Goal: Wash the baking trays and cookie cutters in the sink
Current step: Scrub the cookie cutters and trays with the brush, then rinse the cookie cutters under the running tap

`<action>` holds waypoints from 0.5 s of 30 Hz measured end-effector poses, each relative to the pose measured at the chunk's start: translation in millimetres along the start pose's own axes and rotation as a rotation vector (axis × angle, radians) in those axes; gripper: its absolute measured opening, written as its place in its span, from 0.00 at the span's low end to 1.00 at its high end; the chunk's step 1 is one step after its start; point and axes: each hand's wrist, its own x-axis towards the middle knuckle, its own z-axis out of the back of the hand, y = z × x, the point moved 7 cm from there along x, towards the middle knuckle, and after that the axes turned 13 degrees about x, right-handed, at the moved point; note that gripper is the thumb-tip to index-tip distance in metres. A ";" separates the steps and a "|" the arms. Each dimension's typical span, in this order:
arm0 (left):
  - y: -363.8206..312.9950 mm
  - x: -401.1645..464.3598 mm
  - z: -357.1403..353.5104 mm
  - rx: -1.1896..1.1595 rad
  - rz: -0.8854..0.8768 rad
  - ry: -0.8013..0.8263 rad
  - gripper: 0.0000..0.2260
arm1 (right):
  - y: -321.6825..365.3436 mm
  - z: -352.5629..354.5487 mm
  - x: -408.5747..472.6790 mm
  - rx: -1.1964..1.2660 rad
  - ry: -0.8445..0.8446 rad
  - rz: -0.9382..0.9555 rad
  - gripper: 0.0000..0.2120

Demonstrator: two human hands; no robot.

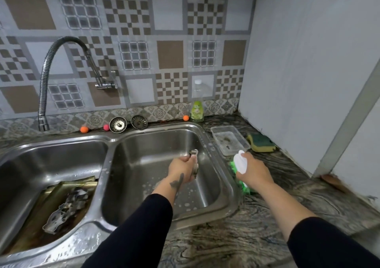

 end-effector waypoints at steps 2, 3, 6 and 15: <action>3.1 -0.8 -7.2 0.049 -0.019 -0.001 0.14 | -11.8 -0.4 -1.9 -0.020 0.006 -0.006 0.34; 4.0 -2.0 -9.6 0.069 -0.029 -0.001 0.14 | -14.2 0.3 -1.9 -0.023 0.006 -0.003 0.34; 4.4 -5.2 -11.7 0.132 -0.050 -0.011 0.14 | -13.5 1.1 -0.5 -0.035 0.052 -0.002 0.34; 20.8 -12.2 37.0 0.218 -0.068 -0.107 0.11 | 42.2 -3.8 -8.9 -0.320 0.024 0.094 0.32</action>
